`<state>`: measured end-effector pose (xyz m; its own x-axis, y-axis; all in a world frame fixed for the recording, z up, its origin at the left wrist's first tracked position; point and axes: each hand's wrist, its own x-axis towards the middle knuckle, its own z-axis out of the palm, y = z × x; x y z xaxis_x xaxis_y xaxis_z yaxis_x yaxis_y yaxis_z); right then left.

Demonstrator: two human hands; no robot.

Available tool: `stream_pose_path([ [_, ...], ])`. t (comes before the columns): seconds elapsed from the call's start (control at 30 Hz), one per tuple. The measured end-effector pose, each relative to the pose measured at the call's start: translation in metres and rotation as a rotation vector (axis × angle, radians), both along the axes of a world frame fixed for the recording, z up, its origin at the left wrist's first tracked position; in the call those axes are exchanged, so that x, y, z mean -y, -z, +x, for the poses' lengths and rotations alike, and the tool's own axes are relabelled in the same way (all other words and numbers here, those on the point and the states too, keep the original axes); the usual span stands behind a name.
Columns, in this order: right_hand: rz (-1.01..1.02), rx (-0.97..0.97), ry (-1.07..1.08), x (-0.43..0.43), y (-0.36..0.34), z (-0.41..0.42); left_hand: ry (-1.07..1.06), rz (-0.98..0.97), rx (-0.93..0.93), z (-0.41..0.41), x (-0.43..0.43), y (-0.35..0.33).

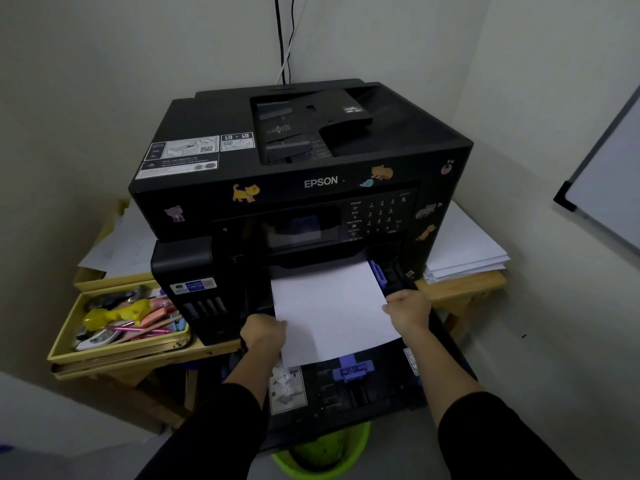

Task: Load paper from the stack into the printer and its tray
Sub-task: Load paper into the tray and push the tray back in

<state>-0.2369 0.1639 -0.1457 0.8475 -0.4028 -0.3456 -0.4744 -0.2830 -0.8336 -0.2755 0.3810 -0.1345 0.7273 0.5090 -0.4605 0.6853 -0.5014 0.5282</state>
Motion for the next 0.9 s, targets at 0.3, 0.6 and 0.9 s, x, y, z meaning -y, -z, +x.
stream_pose_path([
  [0.3,0.067,0.068,0.036,-0.007,0.006,0.015,-0.020,-0.008,0.016,0.017,-0.006,0.000],
  [0.6,-0.206,0.029,-0.053,-0.006,0.002,0.003,0.001,0.023,0.027,0.005,-0.004,0.006],
  [0.9,-0.423,0.004,-0.186,-0.010,-0.004,-0.012,0.035,0.063,0.136,-0.003,0.000,0.015],
])
